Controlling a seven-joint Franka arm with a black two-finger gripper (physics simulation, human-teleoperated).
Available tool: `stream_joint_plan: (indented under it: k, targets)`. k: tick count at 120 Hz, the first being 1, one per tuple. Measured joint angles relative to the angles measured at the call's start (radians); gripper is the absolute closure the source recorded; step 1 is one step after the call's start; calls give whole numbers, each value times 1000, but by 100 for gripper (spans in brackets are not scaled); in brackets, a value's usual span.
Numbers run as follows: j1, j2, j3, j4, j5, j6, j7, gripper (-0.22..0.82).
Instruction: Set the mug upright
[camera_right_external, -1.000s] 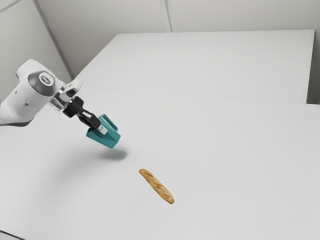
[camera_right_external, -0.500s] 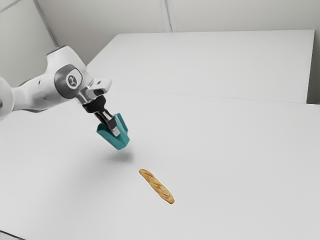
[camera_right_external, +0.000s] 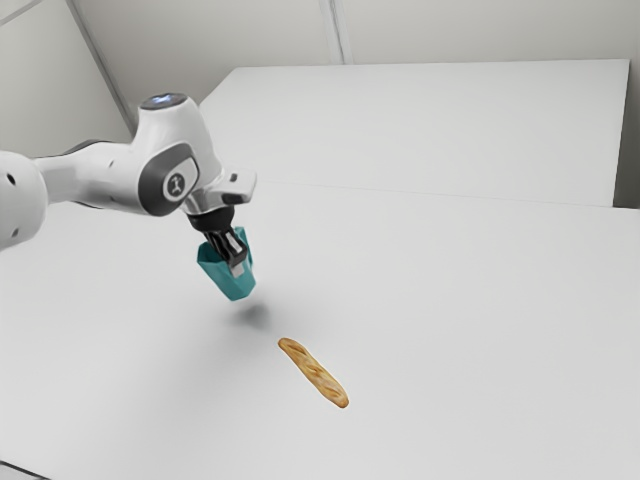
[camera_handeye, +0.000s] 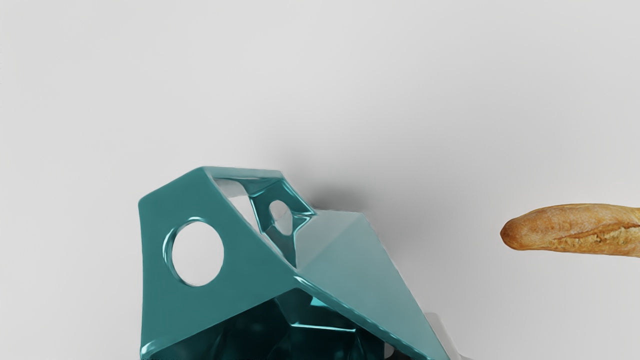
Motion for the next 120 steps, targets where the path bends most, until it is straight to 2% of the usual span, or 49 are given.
stream_joint_plan:
  k: [38,68,120]
  targets:
    - [84,-33,-3,-84,25,54,-122,78]
    - [52,-35,-3,-127,28,105,-185,78]
    - [55,-24,-5,-148,29,168,-251,78]
